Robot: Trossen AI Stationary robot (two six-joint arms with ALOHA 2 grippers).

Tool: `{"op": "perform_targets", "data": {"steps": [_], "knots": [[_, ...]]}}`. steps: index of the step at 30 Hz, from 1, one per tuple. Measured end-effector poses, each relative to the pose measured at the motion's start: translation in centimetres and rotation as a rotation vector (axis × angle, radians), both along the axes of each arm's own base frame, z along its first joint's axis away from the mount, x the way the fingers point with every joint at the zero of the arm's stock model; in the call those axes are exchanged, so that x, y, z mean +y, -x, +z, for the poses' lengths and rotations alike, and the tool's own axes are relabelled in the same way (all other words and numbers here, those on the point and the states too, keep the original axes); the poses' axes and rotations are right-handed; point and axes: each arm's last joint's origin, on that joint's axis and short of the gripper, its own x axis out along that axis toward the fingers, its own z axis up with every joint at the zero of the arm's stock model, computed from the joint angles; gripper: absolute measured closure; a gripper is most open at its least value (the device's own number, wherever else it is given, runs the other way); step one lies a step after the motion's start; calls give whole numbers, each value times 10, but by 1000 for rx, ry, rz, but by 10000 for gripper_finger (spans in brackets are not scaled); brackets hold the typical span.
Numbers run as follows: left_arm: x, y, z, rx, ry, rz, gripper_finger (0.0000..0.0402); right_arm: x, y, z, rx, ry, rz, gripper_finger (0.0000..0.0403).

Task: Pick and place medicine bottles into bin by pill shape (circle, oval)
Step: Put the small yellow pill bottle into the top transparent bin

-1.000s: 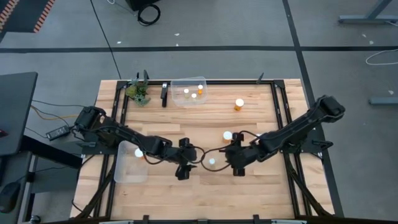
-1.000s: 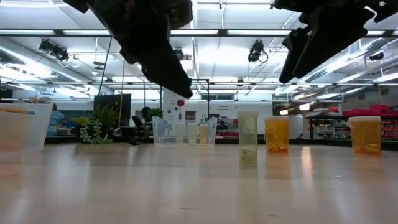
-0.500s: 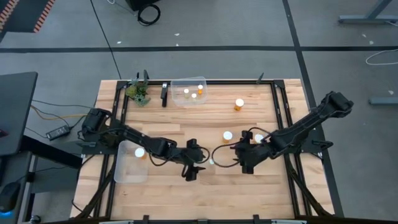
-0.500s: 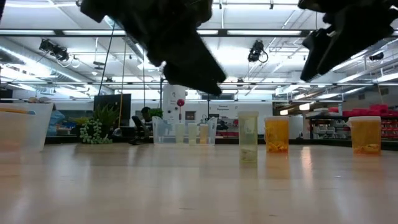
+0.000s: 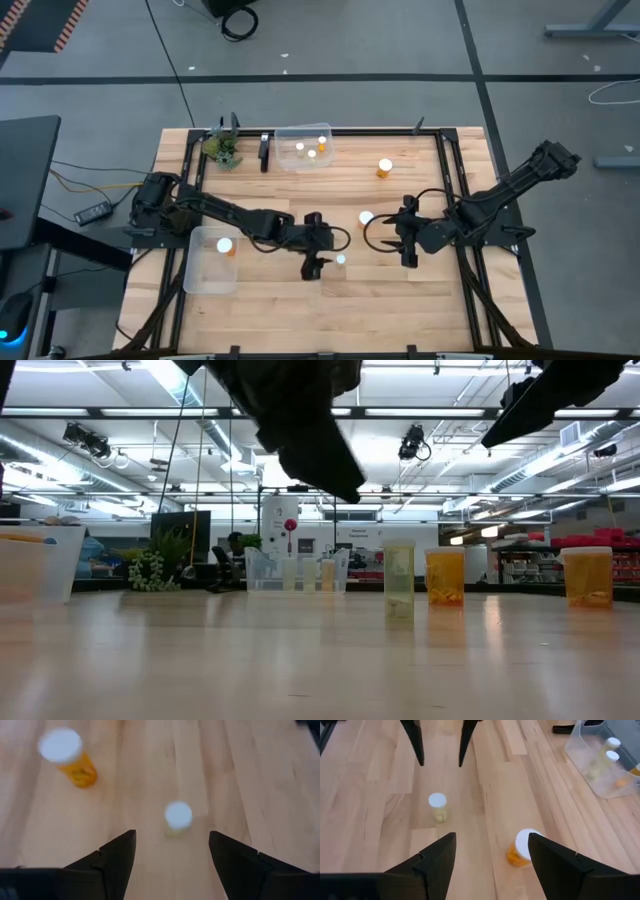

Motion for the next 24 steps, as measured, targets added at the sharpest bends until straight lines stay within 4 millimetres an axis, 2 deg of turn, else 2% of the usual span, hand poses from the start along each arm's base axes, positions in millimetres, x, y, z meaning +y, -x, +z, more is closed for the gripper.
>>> {"op": "perform_targets", "data": {"steps": [7,11,19,24], "knots": [[5,8,1,171,-16,-32,138,3,3,-1,10,-11,6,148],[5,6,3,146,24,10,138,0,5,-3,41,68,14,148],[9,-4,-4,101,49,43,138,-17,2,-1,71,192,12,148],[6,-20,-9,66,28,-5,138,-30,6,-4,67,228,9,148]]}}
